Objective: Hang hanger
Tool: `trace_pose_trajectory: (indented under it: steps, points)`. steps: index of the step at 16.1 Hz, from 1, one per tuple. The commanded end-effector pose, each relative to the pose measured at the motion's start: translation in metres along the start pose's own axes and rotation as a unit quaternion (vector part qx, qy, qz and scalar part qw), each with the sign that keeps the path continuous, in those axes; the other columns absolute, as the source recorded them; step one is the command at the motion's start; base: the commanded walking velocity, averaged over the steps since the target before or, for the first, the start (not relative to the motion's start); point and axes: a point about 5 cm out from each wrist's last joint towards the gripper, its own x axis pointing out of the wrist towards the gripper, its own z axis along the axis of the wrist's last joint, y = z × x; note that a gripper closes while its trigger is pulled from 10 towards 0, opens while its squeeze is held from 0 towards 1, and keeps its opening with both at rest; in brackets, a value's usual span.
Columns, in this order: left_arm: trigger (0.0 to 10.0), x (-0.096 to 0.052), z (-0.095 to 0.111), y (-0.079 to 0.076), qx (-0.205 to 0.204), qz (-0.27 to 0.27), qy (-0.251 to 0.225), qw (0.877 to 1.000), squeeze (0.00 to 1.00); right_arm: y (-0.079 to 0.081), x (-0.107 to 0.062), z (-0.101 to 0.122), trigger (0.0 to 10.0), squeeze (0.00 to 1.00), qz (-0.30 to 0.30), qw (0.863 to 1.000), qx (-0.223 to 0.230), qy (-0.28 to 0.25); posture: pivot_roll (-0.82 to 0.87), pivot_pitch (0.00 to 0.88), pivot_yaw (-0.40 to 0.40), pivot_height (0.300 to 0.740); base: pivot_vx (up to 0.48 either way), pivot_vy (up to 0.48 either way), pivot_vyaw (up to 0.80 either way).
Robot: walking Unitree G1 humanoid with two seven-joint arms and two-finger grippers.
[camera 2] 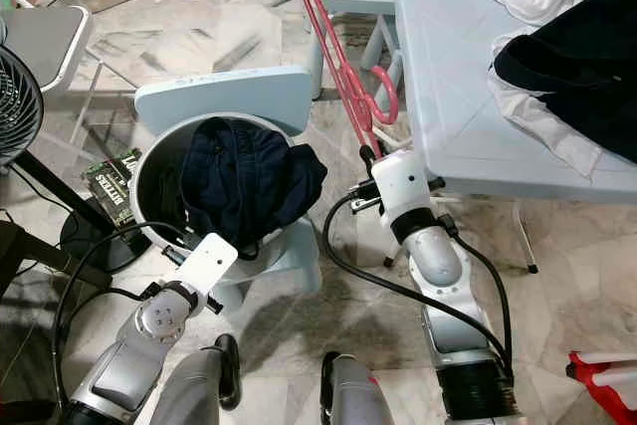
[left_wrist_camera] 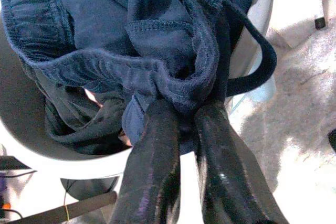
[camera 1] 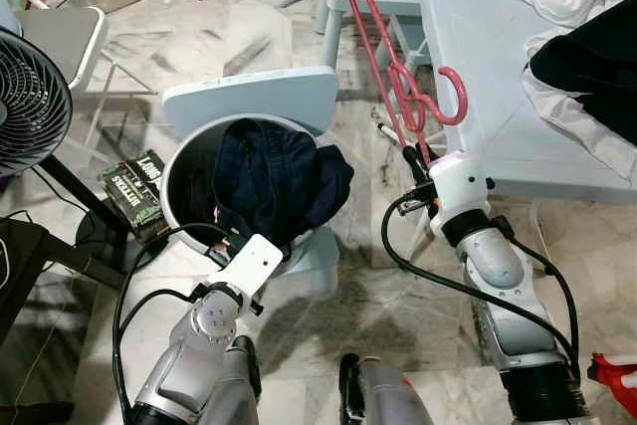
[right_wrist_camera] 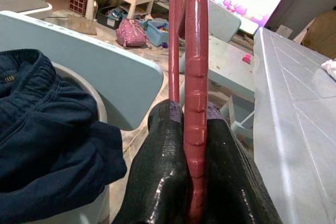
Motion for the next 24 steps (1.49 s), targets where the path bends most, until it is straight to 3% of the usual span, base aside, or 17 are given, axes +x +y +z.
trace_pose_trajectory:
  steps: [1, 7, 11, 13, 19, 20, 21, 22, 23, 24]
  points:
    - [0.0, 0.000, -0.006, -0.002, -0.003, 0.001, 0.010, 1.000, 0.00, -0.001, -0.002, 0.002, 10.0, 0.00, -0.001, 1.000, -0.004, -0.003, -0.06, 0.214, -0.045, 0.740, 0.000, 0.000, 0.00]
    - [0.0, 0.000, 0.001, 0.008, 0.003, 0.040, -0.023, 0.999, 0.00, -0.003, -0.001, 0.002, 10.0, 0.00, -0.002, 1.000, -0.006, -0.004, -0.06, 0.210, -0.050, 0.740, 0.000, 0.000, 0.00]
    - [0.0, -0.008, 0.013, 0.027, 0.025, 0.139, -0.088, 0.986, 0.00, -0.003, 0.000, 0.002, 10.0, 0.00, -0.001, 1.000, -0.008, -0.006, -0.06, 0.196, -0.063, 0.740, 0.000, 0.000, 0.00]
    - [0.0, -0.012, 0.017, 0.029, 0.024, 0.161, -0.109, 0.981, 0.00, -0.004, 0.001, 0.002, 10.0, 0.00, -0.001, 1.000, -0.009, -0.005, -0.06, 0.192, -0.067, 0.740, 0.000, 0.000, 0.00]
    - [0.4, -0.007, 0.007, 0.019, 0.030, 0.118, -0.074, 0.990, 0.00, -0.005, 0.003, 0.004, 10.0, 0.00, 0.005, 1.000, -0.015, -0.008, -0.06, 0.184, -0.077, 0.740, 0.000, 0.000, 0.00]
    - [4.5, -0.007, 0.002, 0.011, 0.041, 0.085, -0.060, 0.994, 0.00, -0.006, 0.003, 0.004, 10.0, 0.00, 0.006, 1.000, -0.016, -0.009, -0.06, 0.183, -0.078, 0.740, 0.000, 0.000, 0.00]
    - [10.0, -0.008, -0.003, 0.002, 0.063, 0.041, -0.044, 0.996, 0.00, -0.006, 0.002, 0.004, 10.0, 0.00, 0.006, 1.000, -0.017, -0.009, -0.06, 0.183, -0.079, 0.740, 0.000, 0.000, 0.00]
    - [10.0, -0.009, -0.007, -0.003, 0.068, 0.020, -0.036, 0.997, 0.00, -0.006, 0.002, 0.003, 10.0, 0.00, 0.008, 1.000, -0.017, -0.009, -0.06, 0.184, -0.080, 0.740, 0.000, 0.000, 0.00]
    - [10.0, -0.009, -0.009, -0.005, 0.070, 0.009, -0.031, 0.997, 0.45, -0.006, 0.002, 0.003, 10.0, 0.00, 0.008, 1.000, -0.017, -0.008, -0.06, 0.184, -0.080, 0.740, 0.000, 0.000, 0.00]
    - [10.0, -0.008, -0.009, -0.006, 0.069, 0.003, -0.029, 0.997, 1.00, -0.005, 0.003, 0.004, 10.0, 0.00, 0.010, 1.000, -0.017, -0.010, -0.06, 0.184, -0.080, 0.740, 0.000, 0.000, 0.00]
